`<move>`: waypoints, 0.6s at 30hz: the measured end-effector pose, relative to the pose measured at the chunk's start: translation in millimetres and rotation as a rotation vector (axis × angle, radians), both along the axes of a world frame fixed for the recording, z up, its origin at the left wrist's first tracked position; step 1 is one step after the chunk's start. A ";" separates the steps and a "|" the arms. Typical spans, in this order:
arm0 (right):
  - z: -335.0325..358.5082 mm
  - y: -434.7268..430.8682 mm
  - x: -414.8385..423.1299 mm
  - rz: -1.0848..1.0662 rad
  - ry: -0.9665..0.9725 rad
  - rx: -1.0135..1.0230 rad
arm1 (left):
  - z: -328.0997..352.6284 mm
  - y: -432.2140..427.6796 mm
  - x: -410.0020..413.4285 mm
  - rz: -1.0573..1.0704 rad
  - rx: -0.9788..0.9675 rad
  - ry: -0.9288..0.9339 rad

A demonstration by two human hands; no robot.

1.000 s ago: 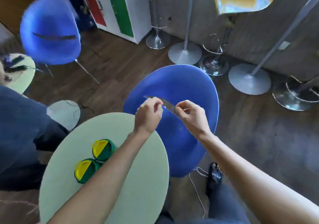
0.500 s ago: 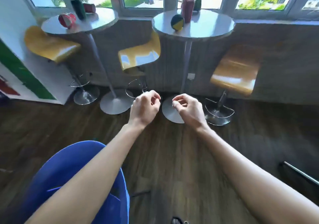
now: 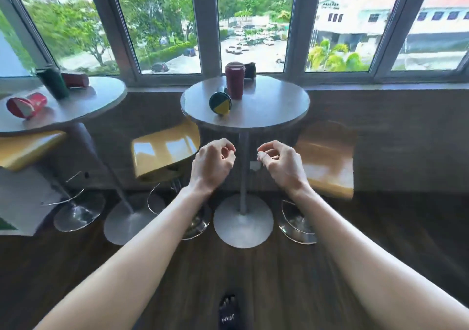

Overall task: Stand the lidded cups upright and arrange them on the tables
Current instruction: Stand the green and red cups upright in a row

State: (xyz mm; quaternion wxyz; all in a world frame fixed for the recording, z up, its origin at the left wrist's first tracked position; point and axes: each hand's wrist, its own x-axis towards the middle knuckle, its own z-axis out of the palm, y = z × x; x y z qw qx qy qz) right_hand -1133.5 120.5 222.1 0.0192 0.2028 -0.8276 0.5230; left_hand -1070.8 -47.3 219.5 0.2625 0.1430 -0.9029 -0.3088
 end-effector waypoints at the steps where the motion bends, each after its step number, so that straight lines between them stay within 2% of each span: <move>1: 0.2 -13.2 -23.4 -0.005 0.003 0.003 | -0.7 -14.3 -23.1 -0.002 -0.008 0.018; 7: 3.7 -100.9 -165.8 -0.001 0.003 -0.029 | 5.7 -113.3 -163.8 0.023 -0.010 0.067; 13: 1.1 -165.7 -273.1 -0.007 -0.015 -0.075 | 13.9 -182.5 -261.4 -0.047 0.011 -0.026; 16: 6.2 -187.0 -317.9 0.001 0.014 -0.062 | 17.5 -218.0 -296.2 -0.151 -0.077 -0.071; 18: 10.4 -200.4 -346.5 0.025 0.023 -0.036 | 18.6 -240.4 -313.2 -0.277 -0.158 -0.168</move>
